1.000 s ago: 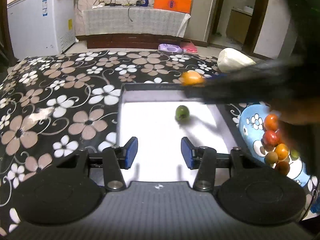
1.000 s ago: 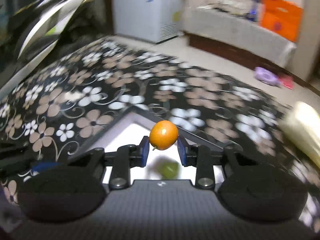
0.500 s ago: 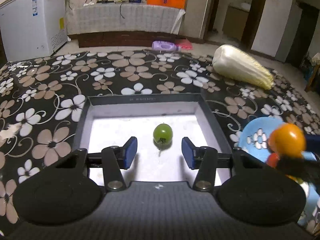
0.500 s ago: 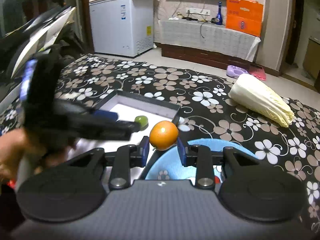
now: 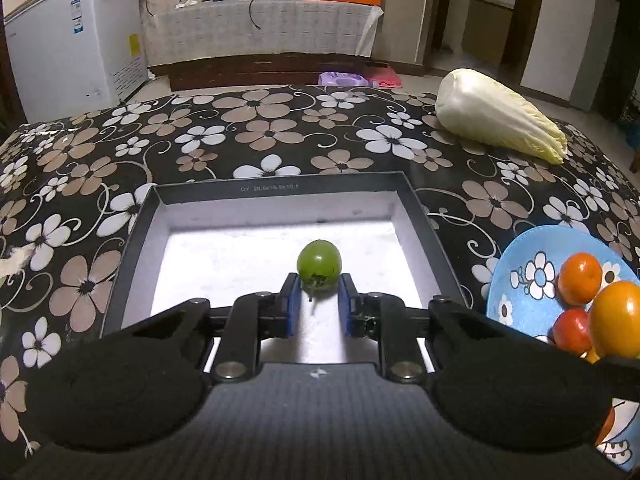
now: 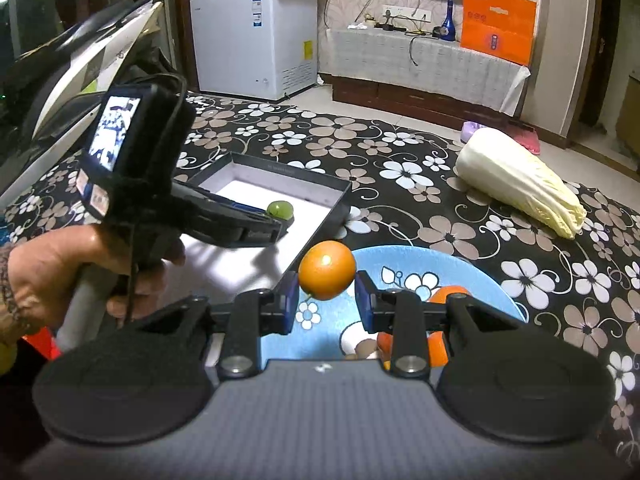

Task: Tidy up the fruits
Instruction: 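Grasp the green lime with the left tool while the right tool holds the orange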

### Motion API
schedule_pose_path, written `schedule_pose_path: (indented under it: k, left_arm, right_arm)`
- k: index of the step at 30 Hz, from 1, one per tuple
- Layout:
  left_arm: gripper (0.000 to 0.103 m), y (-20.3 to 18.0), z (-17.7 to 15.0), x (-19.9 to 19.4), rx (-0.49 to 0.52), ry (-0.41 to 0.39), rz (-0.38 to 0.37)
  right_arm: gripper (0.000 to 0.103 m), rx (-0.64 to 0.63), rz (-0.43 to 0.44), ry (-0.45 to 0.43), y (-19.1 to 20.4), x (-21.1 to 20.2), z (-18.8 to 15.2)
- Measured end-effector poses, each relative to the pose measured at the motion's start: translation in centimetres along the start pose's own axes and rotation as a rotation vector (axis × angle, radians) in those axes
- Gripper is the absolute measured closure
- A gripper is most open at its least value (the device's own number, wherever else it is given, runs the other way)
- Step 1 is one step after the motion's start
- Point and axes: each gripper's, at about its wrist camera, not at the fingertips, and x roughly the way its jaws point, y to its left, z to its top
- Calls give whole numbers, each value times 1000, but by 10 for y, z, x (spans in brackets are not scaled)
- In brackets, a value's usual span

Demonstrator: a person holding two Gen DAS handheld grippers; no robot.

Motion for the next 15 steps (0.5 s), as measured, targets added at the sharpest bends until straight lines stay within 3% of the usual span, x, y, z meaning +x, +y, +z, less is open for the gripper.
schedule_pose_path:
  k: [15]
  left_arm:
    - [81, 1, -6, -24, -25, -24, 41]
  right_arm:
    - [70, 9, 10, -4, 4, 3, -1]
